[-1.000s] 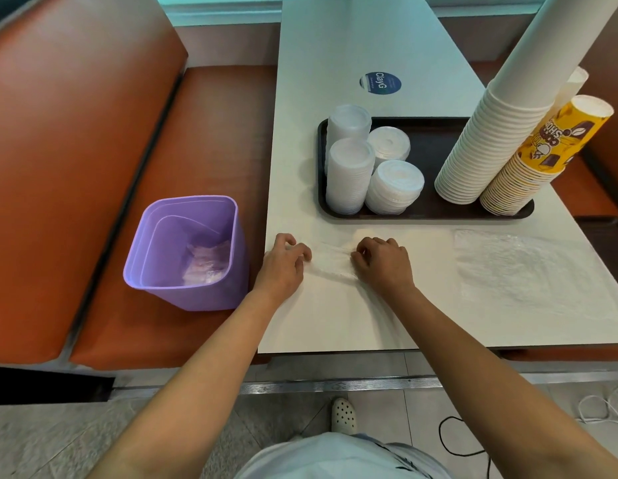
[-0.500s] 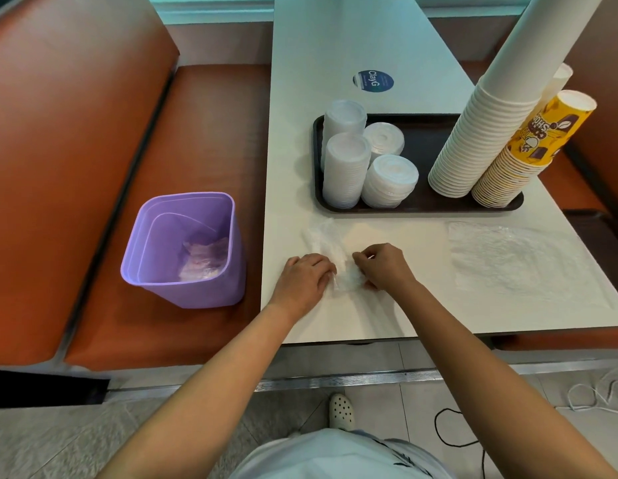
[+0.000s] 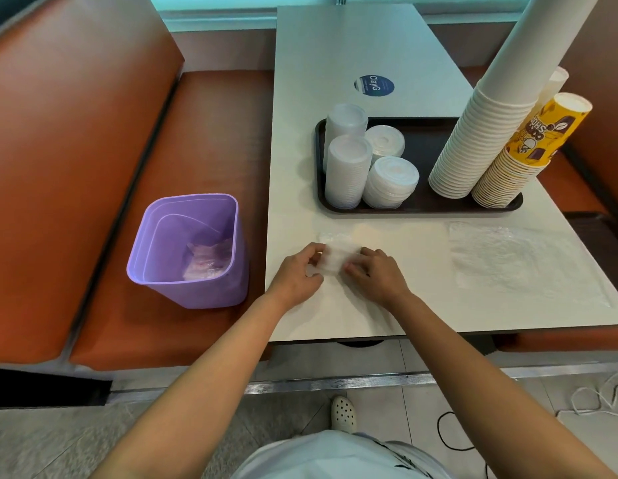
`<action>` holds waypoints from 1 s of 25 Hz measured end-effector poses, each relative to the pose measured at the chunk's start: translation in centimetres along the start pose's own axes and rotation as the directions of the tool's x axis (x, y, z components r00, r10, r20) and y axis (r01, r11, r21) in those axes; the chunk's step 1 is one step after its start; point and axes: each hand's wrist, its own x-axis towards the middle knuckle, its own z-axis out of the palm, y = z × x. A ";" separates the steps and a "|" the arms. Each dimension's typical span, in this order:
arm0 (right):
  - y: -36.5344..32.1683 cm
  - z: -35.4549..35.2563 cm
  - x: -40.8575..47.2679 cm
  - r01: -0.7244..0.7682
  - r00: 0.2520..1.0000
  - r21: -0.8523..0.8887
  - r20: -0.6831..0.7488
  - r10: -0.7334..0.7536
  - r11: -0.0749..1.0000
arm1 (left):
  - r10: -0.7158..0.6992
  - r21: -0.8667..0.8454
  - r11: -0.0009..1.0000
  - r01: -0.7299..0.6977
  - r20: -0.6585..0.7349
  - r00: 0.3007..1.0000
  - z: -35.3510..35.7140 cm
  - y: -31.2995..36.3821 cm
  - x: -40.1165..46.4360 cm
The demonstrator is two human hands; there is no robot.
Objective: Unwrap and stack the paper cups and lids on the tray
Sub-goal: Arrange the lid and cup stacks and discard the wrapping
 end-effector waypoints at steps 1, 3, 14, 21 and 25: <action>-0.1 0.1 0.1 -0.023 1.000 0.000 -0.011 0.023 1.000 | -0.007 0.025 1.000 0.007 -0.011 1.000 0.1 0.0 0.1; -0.4 0.2 0.3 -0.073 0.997 0.007 -0.008 0.073 0.997 | -0.024 0.081 0.996 0.030 -0.085 0.996 0.5 0.0 0.4; -1.2 -0.3 2.5 -0.161 0.985 0.151 -0.037 0.168 0.975 | -0.089 0.155 0.980 0.122 -0.203 0.975 1.2 1.0 1.8; -1.1 0.0 3.0 -0.197 0.980 0.069 0.022 0.196 0.978 | -0.250 0.266 0.912 0.311 -0.239 0.938 1.8 2.3 3.1; -0.8 -1.4 2.7 -0.016 1.000 0.207 0.008 0.015 0.978 | -0.187 0.112 0.973 0.199 -0.110 0.976 1.0 3.0 3.2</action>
